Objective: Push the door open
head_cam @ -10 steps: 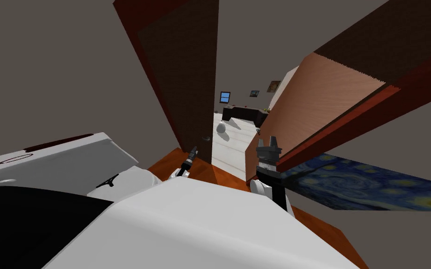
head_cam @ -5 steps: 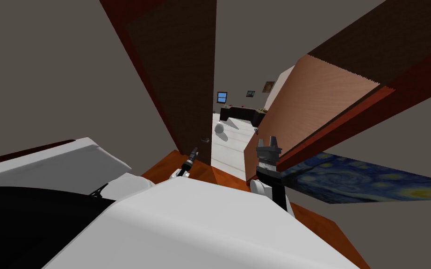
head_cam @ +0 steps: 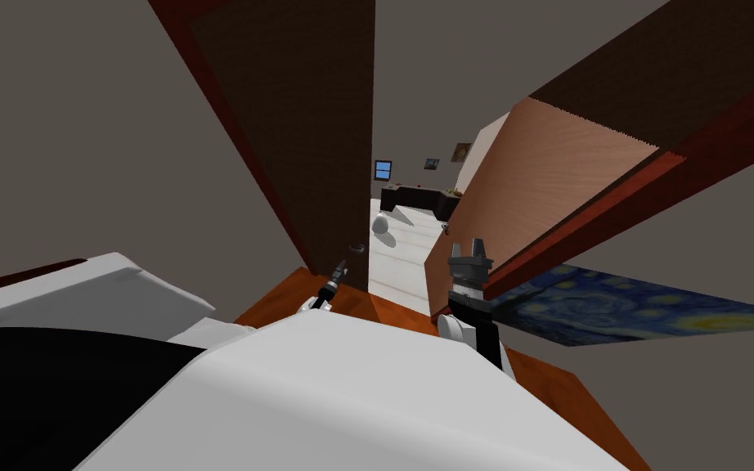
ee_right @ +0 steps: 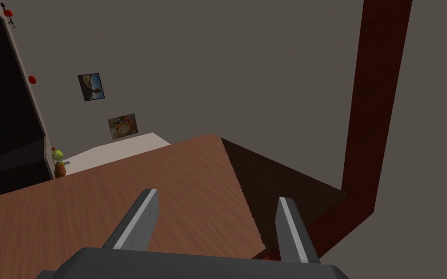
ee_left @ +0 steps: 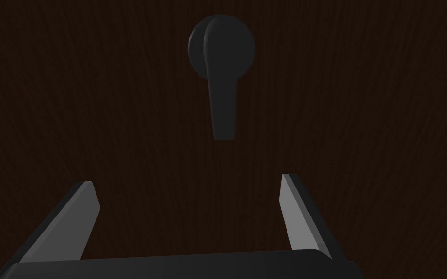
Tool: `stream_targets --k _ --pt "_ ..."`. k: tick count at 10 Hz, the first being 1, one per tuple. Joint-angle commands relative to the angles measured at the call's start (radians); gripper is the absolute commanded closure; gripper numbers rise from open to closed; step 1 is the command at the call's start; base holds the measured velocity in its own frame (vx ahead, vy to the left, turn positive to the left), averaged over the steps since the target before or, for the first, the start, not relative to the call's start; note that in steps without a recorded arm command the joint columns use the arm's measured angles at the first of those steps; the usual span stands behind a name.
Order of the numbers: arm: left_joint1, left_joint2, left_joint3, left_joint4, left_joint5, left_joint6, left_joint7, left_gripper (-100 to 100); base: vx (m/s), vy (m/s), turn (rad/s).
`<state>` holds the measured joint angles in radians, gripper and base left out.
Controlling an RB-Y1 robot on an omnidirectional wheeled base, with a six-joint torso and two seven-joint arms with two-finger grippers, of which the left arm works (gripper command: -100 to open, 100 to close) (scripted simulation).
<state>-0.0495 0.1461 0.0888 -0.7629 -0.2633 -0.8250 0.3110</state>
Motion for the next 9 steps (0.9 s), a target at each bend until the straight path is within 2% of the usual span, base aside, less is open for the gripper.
stream_targets --k 1,2,4,9 --pt "-0.013 0.001 0.002 0.034 -0.005 -0.007 0.009 -100 0.063 0.059 -0.098" --pt "-0.02 0.002 0.002 0.053 -0.008 -0.011 0.015 -100 0.057 0.079 -0.115" --pt "-0.019 -0.002 0.005 0.049 -0.004 -0.011 0.005 -100 0.072 0.021 -0.023" --pt "-0.022 -0.014 0.013 0.062 0.006 -0.015 -0.014 -100 0.183 -0.01 -0.028"
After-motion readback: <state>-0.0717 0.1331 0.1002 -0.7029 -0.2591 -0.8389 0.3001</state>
